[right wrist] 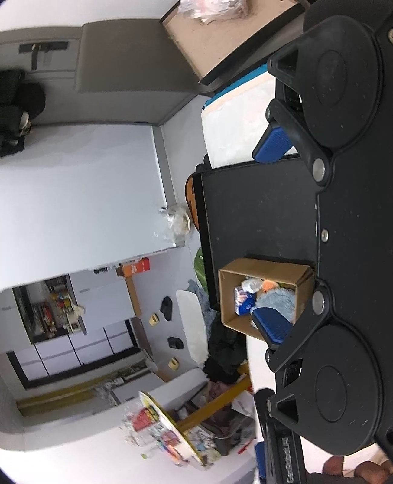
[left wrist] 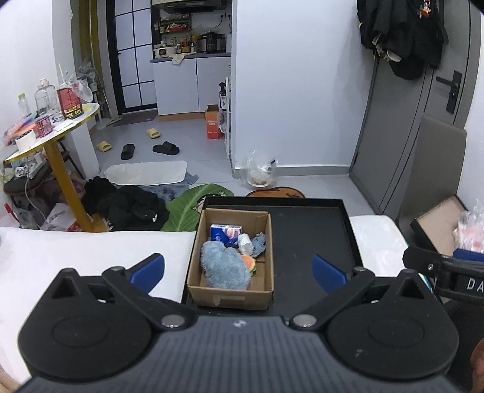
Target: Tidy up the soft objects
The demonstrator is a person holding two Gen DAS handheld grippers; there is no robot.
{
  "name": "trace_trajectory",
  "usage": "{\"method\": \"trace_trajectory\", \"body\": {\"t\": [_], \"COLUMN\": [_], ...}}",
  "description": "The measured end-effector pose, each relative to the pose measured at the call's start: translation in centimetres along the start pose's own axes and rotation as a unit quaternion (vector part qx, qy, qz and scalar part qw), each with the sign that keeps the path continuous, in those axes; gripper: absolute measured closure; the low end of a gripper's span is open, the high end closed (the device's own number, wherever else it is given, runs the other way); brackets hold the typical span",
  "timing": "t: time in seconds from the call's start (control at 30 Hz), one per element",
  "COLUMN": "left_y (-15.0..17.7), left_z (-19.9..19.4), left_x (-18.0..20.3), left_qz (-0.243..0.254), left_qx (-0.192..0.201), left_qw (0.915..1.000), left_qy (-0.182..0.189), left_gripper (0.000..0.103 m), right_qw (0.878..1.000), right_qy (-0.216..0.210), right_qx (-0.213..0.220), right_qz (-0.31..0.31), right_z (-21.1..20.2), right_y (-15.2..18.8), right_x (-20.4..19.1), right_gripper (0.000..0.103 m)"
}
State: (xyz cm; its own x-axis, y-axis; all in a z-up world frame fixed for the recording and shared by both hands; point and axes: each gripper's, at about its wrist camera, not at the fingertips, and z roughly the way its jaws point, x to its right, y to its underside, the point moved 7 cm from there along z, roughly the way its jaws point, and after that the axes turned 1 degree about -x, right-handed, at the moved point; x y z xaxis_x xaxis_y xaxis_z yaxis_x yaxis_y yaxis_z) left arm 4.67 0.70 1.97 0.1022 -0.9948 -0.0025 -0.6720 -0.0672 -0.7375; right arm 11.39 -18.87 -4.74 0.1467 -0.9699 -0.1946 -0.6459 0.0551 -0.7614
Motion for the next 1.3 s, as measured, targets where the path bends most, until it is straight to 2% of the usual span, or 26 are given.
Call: {"method": "trace_trajectory", "body": {"t": [0.1,0.43,0.57,0.67,0.87,1.1,1.3], "left_y": [0.4,1.4,1.6,1.7,2.1,2.4,2.7], "left_z": [0.1,-0.1,-0.5,-0.8,-0.9,-0.8,-0.7], "left_x": [0.0,-1.5,-1.3,-1.0,-0.4,-0.3,-0.4], "left_qz": [0.006,-0.004,-0.012,-0.001,0.005,0.0,-0.007], "left_qx": [0.007,0.002,-0.004,-0.001,-0.005,-0.007,-0.009], "left_qw": [0.9999,1.0,0.9999,1.0,1.0,0.9999,0.9999], "left_qy": [0.009,-0.005,0.01,-0.002,0.007,0.007,0.008], "left_gripper": [0.0,0.0,0.0,0.0,0.0,0.0,0.0], "right_qw": [1.0,0.999,0.999,0.999,0.999,0.999,0.999], "right_qy": [-0.004,-0.015,-0.013,-0.018,-0.021,-0.01,-0.019], "right_qx": [-0.003,-0.03,-0.031,-0.03,-0.03,-0.032,-0.039], "right_qz": [-0.005,-0.006,-0.014,-0.015,-0.015,-0.023,-0.014], "right_z": [-0.1,0.5,0.6,0.4,0.2,0.5,0.5], "right_y": [0.2,1.3,1.7,1.8,1.8,2.2,2.2], "right_x": [-0.5,-1.1,-1.5,-1.6,-1.5,-1.6,-1.6], "right_gripper": [0.0,0.0,0.0,0.0,0.0,0.0,0.0]}}
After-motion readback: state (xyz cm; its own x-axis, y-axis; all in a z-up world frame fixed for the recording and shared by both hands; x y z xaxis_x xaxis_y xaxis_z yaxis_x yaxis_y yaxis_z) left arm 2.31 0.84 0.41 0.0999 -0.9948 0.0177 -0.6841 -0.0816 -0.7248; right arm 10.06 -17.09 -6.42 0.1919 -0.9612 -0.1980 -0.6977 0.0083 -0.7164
